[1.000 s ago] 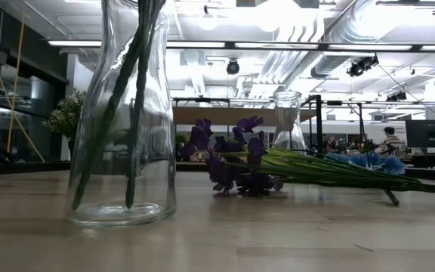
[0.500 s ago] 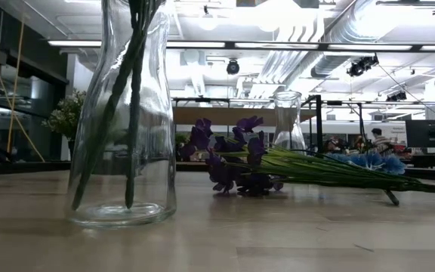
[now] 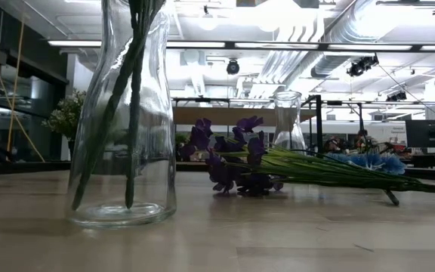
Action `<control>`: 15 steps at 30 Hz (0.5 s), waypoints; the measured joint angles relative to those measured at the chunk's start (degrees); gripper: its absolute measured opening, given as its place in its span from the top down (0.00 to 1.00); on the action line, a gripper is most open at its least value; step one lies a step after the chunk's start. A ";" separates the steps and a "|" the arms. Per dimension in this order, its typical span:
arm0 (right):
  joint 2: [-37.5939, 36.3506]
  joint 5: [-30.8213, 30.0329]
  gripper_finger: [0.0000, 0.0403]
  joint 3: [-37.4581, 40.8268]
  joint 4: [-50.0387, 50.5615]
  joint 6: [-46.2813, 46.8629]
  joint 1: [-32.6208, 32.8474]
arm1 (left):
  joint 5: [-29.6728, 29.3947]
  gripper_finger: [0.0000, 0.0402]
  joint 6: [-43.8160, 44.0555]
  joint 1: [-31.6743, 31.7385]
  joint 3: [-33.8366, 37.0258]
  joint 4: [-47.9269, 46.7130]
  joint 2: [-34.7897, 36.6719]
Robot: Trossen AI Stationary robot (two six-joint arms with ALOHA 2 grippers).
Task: Pick and place flowers into a vace then onto a shelf
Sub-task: Put the orange flower into the bottom transparent vase
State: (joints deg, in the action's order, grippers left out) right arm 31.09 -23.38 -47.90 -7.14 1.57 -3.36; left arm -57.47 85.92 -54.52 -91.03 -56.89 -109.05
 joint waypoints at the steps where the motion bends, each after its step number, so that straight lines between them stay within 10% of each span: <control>1: 0.00 0.02 0.33 0.00 0.57 0.25 0.00 | 0.22 0.28 0.17 -0.45 -0.03 -0.02 0.26; 15: 0.00 11.40 0.33 0.00 14.50 7.50 0.01 | 6.65 0.29 5.95 -2.17 0.08 0.12 1.30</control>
State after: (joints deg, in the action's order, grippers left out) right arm 31.09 -11.97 -47.90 7.35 9.07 -3.35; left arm -50.81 91.87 -56.69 -90.96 -56.77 -107.74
